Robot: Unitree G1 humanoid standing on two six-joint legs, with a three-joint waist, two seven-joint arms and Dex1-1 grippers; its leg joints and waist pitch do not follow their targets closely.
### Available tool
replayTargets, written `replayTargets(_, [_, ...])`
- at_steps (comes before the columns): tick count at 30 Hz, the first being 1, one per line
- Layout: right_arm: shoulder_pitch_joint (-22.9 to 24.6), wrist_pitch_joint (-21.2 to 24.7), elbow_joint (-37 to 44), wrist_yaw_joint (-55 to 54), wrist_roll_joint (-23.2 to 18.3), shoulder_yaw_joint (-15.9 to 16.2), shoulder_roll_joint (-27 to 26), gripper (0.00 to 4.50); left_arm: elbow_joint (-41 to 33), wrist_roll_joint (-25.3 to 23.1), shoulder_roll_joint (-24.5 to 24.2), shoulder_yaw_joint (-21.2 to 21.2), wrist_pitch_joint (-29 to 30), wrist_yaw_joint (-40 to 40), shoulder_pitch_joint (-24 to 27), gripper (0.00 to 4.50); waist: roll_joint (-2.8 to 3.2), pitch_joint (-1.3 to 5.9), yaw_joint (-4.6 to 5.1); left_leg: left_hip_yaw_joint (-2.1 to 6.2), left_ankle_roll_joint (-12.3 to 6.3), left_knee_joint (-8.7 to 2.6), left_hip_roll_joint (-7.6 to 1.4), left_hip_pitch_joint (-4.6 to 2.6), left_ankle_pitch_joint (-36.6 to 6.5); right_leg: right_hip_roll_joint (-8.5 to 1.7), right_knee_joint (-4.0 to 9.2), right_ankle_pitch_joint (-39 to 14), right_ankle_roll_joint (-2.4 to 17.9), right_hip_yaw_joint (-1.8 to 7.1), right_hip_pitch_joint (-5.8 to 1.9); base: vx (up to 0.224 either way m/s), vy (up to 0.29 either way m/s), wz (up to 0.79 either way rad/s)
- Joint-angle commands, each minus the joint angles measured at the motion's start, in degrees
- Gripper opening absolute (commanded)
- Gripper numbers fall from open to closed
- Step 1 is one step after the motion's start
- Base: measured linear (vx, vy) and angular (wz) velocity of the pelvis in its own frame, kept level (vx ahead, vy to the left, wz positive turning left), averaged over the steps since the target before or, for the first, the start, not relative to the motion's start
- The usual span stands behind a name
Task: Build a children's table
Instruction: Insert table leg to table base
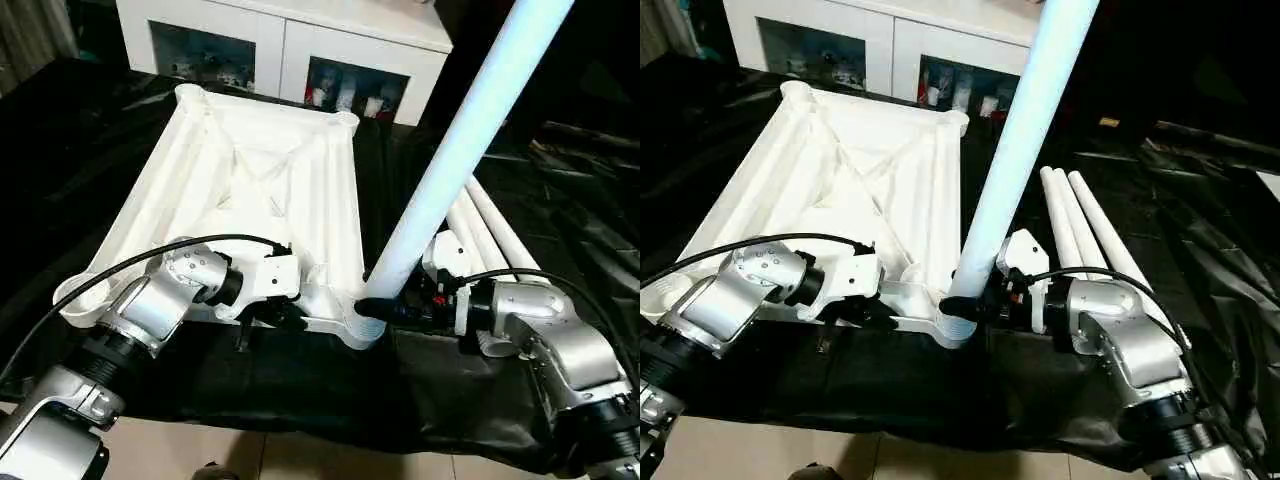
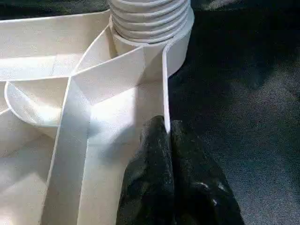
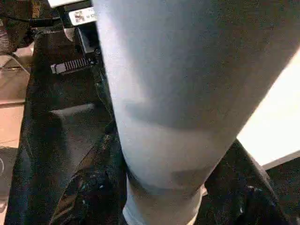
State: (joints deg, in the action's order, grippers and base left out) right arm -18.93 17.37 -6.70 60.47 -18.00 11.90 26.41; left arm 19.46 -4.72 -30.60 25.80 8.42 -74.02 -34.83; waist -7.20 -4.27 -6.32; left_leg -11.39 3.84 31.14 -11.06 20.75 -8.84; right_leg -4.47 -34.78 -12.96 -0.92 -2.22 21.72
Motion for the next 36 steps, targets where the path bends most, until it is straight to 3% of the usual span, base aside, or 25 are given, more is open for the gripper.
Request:
replayTargets(1, [4.55, 3.78, -8.63, 1.33, 6.02, 8.99, 0.55, 1.84, 0.21, -1.42, -0.31, 0.45, -0.02, 1.11, -0.51, 0.00, 1.77, 1.26, 0.19, 1.61, 2.65, -4.26, -2.92, -1.29, -22.70, -3.96, 5.14, -15.98, 9.87, 2.57, -0.26, 0.000, 0.000, 0.00])
replayTargets(3, [4.72, 3.01, -8.96, 1.80, 6.26, 9.32, 0.65, 1.84, 0.32, -1.41, -0.30, 0.49, -0.23, 0.95, -0.66, 0.00, 1.76, 1.11, 0.27, 1.87, 3.10, -4.39, -2.98, -1.59, -25.82, -4.11, 5.56, -20.48, 9.09, 2.63, 0.06, 0.000, 0.000, 0.00])
replayTargets(6, [5.41, 0.89, -9.40, 2.72, 7.34, 10.14, 1.31, 1.84, 0.46, -1.38, -0.47, 0.52, -0.70, 0.65, -0.65, 0.00, 1.71, 1.26, 0.29, 1.99, 3.05, -4.44, -3.02, -1.54, -25.86, -4.05, 5.52, -19.74, 8.95, 2.67, 0.01, 0.000, 0.000, 0.00])
replayTargets(14, [5.84, 0.05, -9.95, 7.37, 6.70, 10.65, 2.27, 1.84, 0.51, 0.18, -0.83, 1.18, -3.94, -3.34, -0.27, 0.00, 1.57, 1.65, -0.03, 1.32, 0.95, -3.93, -2.86, -1.40, -17.43, -3.53, 4.24, -6.30, 11.59, 2.53, -0.82, 0.000, 0.000, 0.00])
replayTargets(17, [5.80, 0.02, -9.97, 8.14, 6.29, 10.64, 2.52, 1.84, 0.73, 0.65, -0.80, 1.23, -4.49, -4.23, -0.40, 0.00, 1.62, 1.61, -0.16, 1.20, 0.22, -3.77, -2.81, -1.40, -15.34, -3.54, 3.97, -3.59, 12.38, 2.46, -1.14, 0.000, 0.000, 0.00])
replayTargets(28, [6.13, -0.63, -9.76, 11.40, 6.42, 10.83, 3.42, 1.84, 5.57, 0.84, -1.26, 1.46, -8.98, -8.55, -3.52, 0.00, 1.90, 1.74, -0.28, 1.38, 1.20, -4.01, -2.97, -1.85, -17.91, -3.74, 4.22, -6.60, 12.45, 2.45, -1.32, 0.000, 0.000, 0.00])
replayTargets(36, [6.49, -2.02, -10.59, 9.21, 7.03, 9.74, 2.41, 1.84, 9.00, -0.35, -1.48, 0.67, -10.69, -6.93, -4.99, 0.00, 1.94, 1.76, -0.35, 1.37, 1.13, -3.94, -2.95, -1.81, -17.17, -3.74, 4.02, -4.76, 12.89, 2.41, -1.44, 0.000, 0.000, 0.00])
